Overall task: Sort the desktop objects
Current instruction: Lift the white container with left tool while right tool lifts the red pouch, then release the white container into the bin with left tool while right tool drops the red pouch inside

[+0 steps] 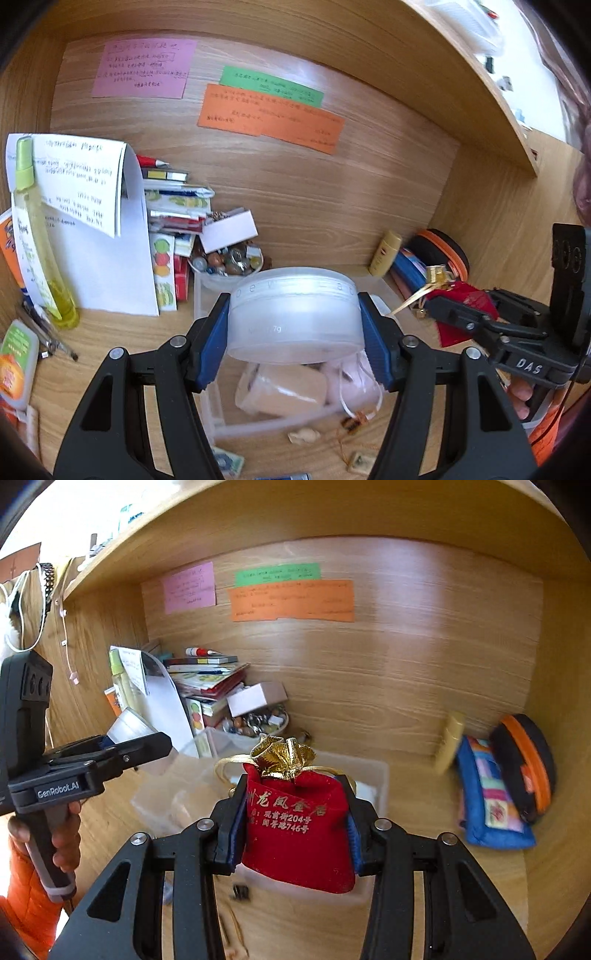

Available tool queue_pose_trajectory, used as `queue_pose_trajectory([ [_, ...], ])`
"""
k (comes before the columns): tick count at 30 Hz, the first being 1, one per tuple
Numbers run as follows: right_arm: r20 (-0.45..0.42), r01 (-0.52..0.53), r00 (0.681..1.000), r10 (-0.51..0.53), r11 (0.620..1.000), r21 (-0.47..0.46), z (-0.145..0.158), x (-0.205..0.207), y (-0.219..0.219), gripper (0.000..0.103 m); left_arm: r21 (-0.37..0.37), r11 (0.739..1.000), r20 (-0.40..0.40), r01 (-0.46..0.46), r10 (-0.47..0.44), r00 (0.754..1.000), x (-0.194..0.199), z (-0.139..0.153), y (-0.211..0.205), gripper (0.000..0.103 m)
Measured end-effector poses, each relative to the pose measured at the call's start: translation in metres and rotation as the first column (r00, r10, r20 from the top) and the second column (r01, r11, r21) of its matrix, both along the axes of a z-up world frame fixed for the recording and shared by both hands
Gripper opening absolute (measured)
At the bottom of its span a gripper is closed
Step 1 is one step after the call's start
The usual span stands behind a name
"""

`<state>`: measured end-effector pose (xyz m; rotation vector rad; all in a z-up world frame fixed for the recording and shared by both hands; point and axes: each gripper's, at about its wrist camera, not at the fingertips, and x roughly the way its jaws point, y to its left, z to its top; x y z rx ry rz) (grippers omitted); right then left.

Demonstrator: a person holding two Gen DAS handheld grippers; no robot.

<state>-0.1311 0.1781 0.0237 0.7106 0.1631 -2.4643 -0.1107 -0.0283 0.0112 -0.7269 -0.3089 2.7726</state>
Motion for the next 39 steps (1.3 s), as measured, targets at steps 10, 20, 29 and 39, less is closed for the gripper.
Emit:
queue_pose_trajectory([
  [10, 0.019, -0.02, 1.0, 0.02, 1.0, 0.01, 0.001, -0.036, -0.041, 0.04, 0.001, 1.0, 0.038, -0.013, 0.013, 0.999, -0.039, -0.001, -0.001, 0.065],
  [20, 0.132, -0.027, 0.991, 0.023, 0.999, 0.03, -0.038, -0.059, -0.056, 0.04, 0.011, 1.0, 0.152, -0.009, 0.007, 0.988, -0.07, -0.035, 0.0, 0.065],
  [29, 0.17, -0.028, 0.985, 0.011, 0.995, 0.097, -0.059, -0.062, -0.065, 0.042, -0.015, 1.0, 0.187, 0.001, 0.002, 0.982, -0.076, -0.047, 0.009, 0.065],
  [39, 0.159, -0.033, 0.987, 0.01, 0.99, 0.138, -0.062, -0.061, -0.069, 0.045, -0.029, 0.999, 0.208, 0.014, -0.008, 0.978, -0.079, -0.053, 0.013, 0.065],
])
